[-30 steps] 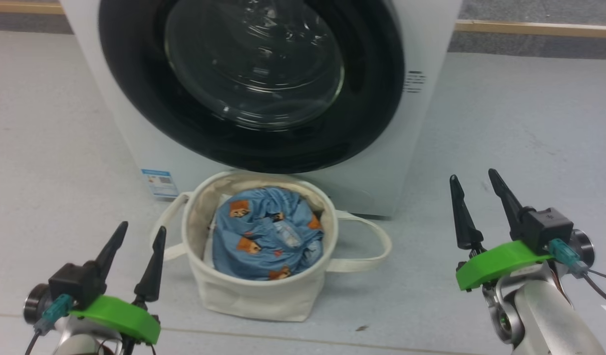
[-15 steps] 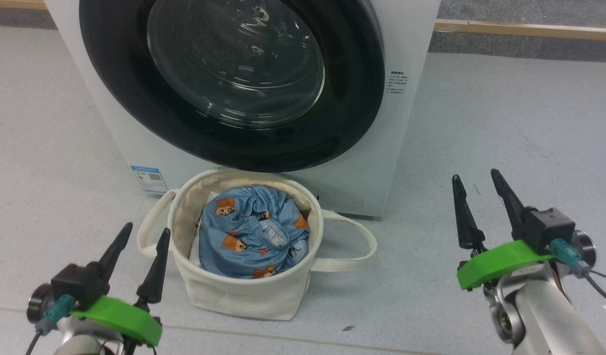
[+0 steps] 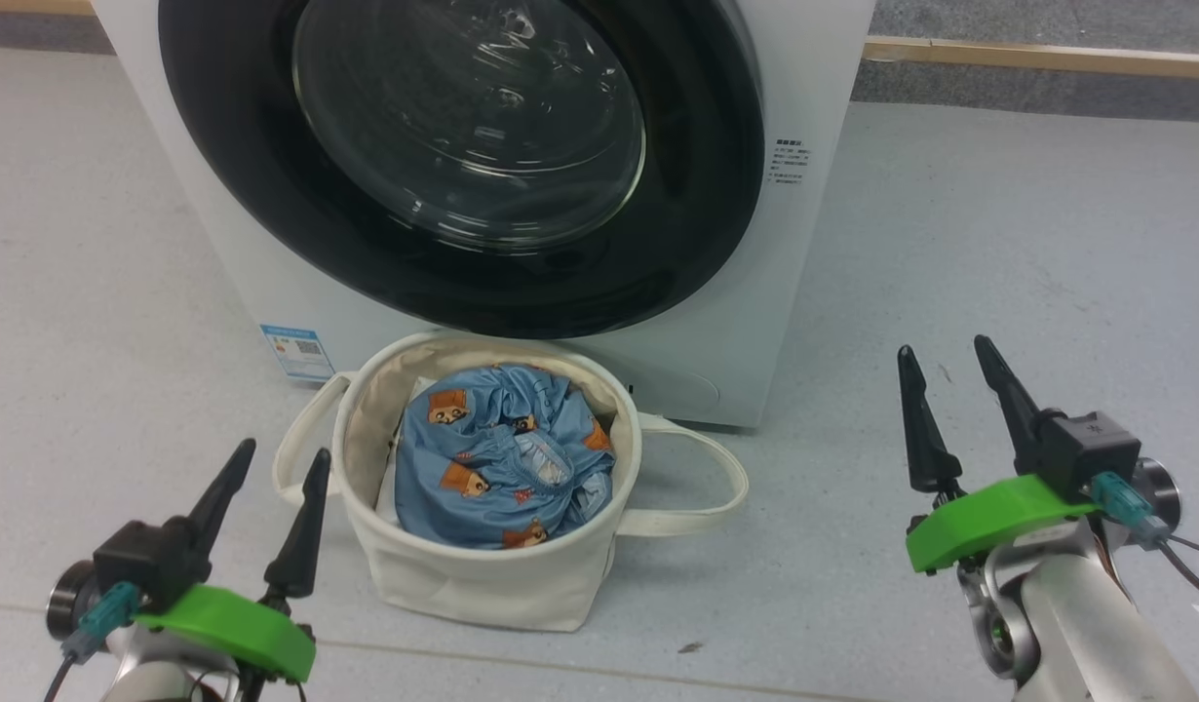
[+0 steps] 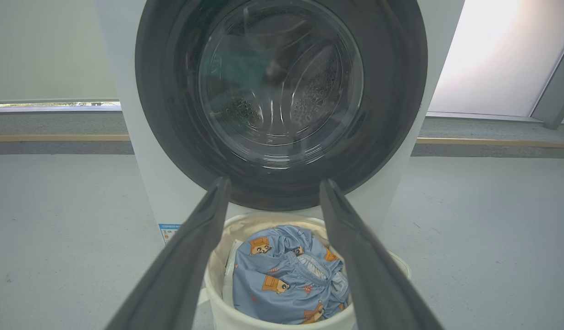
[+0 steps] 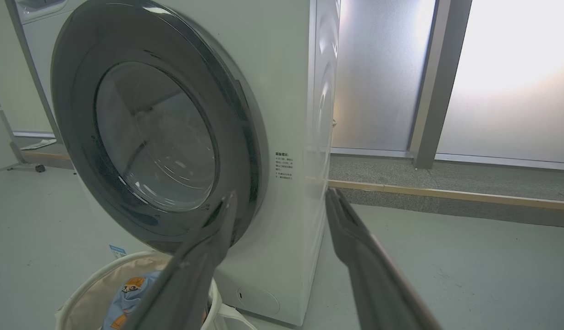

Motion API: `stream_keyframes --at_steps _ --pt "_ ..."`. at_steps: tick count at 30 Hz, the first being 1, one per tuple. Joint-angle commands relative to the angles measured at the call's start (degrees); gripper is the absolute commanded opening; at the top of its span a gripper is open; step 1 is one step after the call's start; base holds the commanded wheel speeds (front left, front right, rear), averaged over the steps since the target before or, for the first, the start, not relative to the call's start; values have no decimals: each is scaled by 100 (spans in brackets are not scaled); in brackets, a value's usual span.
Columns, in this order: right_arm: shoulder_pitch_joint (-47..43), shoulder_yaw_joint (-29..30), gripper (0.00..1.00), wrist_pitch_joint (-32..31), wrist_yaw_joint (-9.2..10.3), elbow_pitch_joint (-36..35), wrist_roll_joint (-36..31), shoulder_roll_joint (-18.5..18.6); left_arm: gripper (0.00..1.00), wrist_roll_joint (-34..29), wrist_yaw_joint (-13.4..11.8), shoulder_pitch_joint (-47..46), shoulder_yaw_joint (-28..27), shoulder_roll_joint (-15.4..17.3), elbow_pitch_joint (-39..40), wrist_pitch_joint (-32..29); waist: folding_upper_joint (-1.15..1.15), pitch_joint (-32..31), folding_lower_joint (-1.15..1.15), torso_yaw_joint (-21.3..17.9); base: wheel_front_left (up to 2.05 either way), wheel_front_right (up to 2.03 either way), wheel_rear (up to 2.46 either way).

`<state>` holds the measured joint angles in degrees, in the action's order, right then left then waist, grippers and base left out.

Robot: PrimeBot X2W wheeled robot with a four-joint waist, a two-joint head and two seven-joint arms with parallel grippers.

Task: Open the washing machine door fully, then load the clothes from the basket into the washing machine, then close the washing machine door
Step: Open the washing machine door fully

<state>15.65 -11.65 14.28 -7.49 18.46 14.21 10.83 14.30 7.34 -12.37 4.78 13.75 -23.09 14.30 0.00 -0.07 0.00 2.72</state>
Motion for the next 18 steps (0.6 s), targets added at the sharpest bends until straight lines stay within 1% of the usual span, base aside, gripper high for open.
stream_keyframes --at_steps 1,5,11,18 --pt "140 -58 100 72 0 -156 40 -18 100 -13 14 -231 -266 152 183 70 0 3 0 1 0 0 0" --pt "137 -46 100 72 0 -147 78 -37 100 -36 14 -234 -366 132 220 70 0 12 0 9 0 0 0" --pt "131 45 100 72 0 -166 334 -101 100 -13 14 -198 -435 76 252 70 0 28 0 11 0 0 0" --pt "118 105 100 72 0 -149 359 -82 100 -7 14 -170 -546 26 269 70 0 68 0 -4 0 0 0"
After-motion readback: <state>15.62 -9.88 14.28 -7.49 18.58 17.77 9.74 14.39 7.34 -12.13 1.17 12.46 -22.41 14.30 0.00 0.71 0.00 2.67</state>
